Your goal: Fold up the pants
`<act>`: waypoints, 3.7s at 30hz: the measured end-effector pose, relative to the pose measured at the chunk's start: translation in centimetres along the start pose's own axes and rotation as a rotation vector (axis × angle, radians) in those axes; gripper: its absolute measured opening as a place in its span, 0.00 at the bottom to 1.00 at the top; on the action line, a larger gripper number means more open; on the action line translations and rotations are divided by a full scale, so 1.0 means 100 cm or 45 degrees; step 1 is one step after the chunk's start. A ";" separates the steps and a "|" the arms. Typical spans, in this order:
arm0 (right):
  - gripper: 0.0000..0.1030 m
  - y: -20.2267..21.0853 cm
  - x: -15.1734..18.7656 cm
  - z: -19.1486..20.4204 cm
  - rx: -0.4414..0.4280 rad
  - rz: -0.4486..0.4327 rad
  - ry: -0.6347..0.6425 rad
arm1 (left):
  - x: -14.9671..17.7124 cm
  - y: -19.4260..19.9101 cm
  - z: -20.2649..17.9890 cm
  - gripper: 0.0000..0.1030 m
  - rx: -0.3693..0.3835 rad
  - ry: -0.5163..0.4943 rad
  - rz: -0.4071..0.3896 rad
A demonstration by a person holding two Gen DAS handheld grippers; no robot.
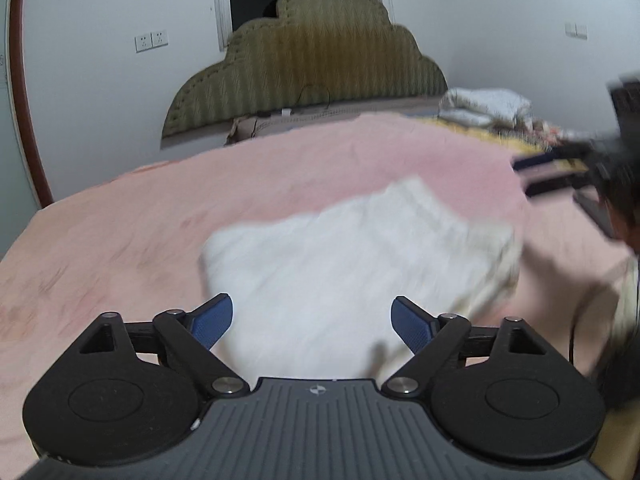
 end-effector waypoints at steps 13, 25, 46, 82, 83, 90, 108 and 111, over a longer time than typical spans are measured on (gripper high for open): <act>1.00 -0.070 0.038 -0.004 0.233 0.245 -0.130 | 0.057 -0.008 0.023 0.88 -0.216 -0.149 0.108; 1.00 -0.066 0.049 -0.022 0.254 0.256 -0.226 | 0.074 0.005 0.065 0.87 -0.287 0.010 0.165; 1.00 -0.080 0.054 -0.044 0.368 0.176 -0.369 | -0.001 -0.082 -0.001 0.90 -0.147 0.210 0.123; 1.00 -0.077 0.062 -0.050 0.313 0.055 -0.459 | 0.008 -0.081 0.002 1.00 -0.281 0.291 0.035; 1.00 -0.077 0.062 -0.051 0.310 0.053 -0.462 | 0.008 -0.081 0.002 1.00 -0.280 0.291 0.036; 1.00 -0.071 0.063 -0.056 0.258 0.035 -0.529 | 0.003 -0.070 0.010 0.99 -0.316 0.250 0.014; 1.00 -0.110 0.032 -0.039 -0.211 0.245 -0.526 | 0.006 -0.112 0.121 0.97 0.324 0.956 0.239; 0.93 -0.113 0.030 -0.038 -0.212 0.244 -0.514 | 0.000 -0.120 0.113 0.96 0.376 0.934 0.235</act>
Point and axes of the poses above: each gripper's, at about its wrist camera, not at the fingertips, and y roughly against the way its jaws point, z to its left, x to its underside, the point moved 8 cm from there along -y, roughly the way its jaws point, and after that the axes turned 4 degrees about z, right-handed, at the moved point
